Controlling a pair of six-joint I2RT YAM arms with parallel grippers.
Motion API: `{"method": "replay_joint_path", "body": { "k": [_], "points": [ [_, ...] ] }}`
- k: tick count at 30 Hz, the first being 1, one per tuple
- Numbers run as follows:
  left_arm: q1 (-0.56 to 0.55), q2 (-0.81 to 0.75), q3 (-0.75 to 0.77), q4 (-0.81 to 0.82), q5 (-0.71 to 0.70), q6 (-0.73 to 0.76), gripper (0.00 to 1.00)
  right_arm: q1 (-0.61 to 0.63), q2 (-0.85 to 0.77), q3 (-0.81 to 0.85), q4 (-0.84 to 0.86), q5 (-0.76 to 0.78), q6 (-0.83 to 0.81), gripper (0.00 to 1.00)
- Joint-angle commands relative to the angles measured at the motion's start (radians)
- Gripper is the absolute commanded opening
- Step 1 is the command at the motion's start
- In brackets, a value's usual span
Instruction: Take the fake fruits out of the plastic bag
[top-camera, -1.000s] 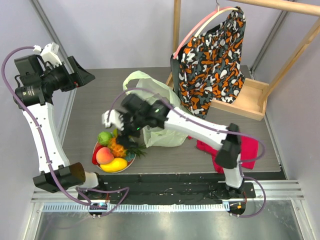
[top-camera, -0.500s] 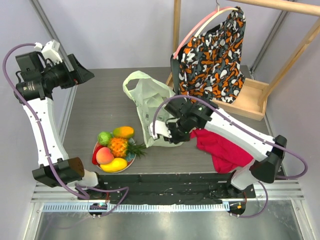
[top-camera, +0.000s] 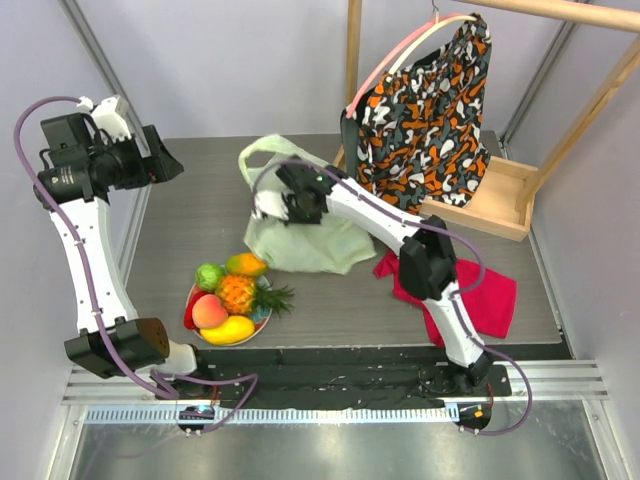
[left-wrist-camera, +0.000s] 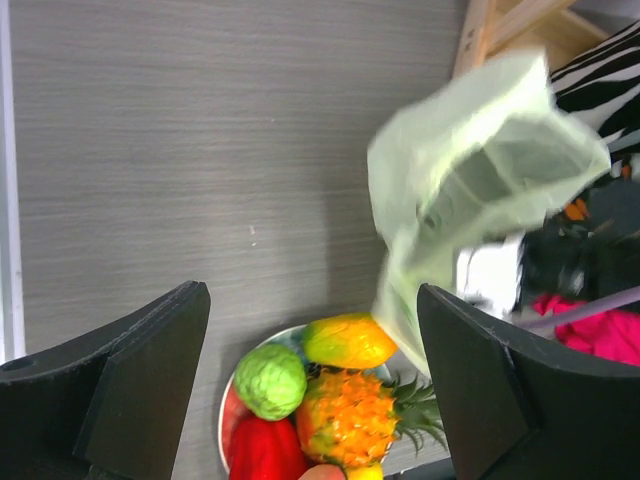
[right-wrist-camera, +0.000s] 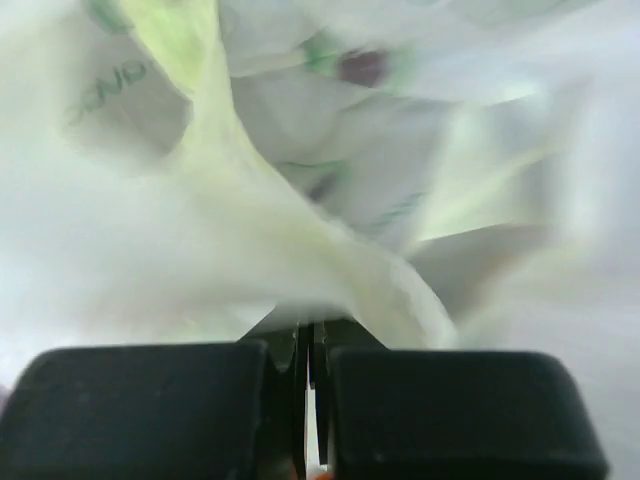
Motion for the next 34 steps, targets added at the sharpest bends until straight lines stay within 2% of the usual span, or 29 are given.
{"method": "replay_joint_path", "body": {
  "k": [1,3,4,5,6,8,10,11,12,16,22,26,29,34],
  "points": [
    [0.005,-0.044,-0.04,-0.011,-0.033,0.032,0.9,0.009,0.037,0.336,0.095,-0.005,0.048,0.02],
    [0.005,-0.044,-0.051,-0.008,-0.033,0.01,0.9,0.008,-0.001,0.257,0.103,-0.052,0.085,0.06],
    [0.005,-0.045,-0.054,0.0,-0.033,0.001,0.9,0.006,-0.07,0.204,0.123,-0.062,0.099,0.13],
    [0.005,-0.048,-0.058,0.005,-0.033,-0.003,0.9,0.007,-0.106,0.079,0.137,-0.066,0.119,0.2],
    [0.005,-0.053,-0.063,0.008,-0.033,-0.01,0.9,0.008,-0.15,0.02,0.149,-0.074,0.167,0.48],
    [0.005,-0.059,-0.074,0.011,-0.048,-0.01,0.93,0.006,-0.273,-0.141,0.16,-0.104,0.209,0.72],
    [0.005,-0.07,-0.095,0.011,-0.065,0.001,0.95,0.009,-0.39,-0.238,0.201,-0.102,0.319,0.99],
    [0.005,-0.076,-0.104,0.015,-0.089,0.006,1.0,0.009,-0.426,-0.325,0.226,-0.082,0.365,1.0],
    [0.007,-0.086,-0.118,0.029,-0.105,0.019,1.0,0.009,-0.461,-0.366,0.247,-0.031,0.448,1.0],
    [0.005,-0.12,-0.187,0.066,-0.185,0.05,1.0,0.003,-0.618,-0.516,0.31,0.137,0.56,1.0],
    [0.019,-0.126,-0.265,0.055,-0.277,0.159,1.0,-0.02,-0.801,-0.709,0.277,0.237,0.672,1.0],
    [0.041,-0.133,-0.313,0.061,-0.286,0.193,1.0,-0.069,-0.868,-0.8,0.263,0.225,0.714,1.0],
    [0.039,-0.117,-0.305,0.045,-0.266,0.184,1.0,-0.074,-0.864,-0.818,0.241,0.219,0.72,1.0],
    [0.039,-0.091,-0.296,0.045,-0.245,0.147,1.0,-0.081,-0.851,-0.806,0.253,0.115,0.659,1.0]
  ]
}}
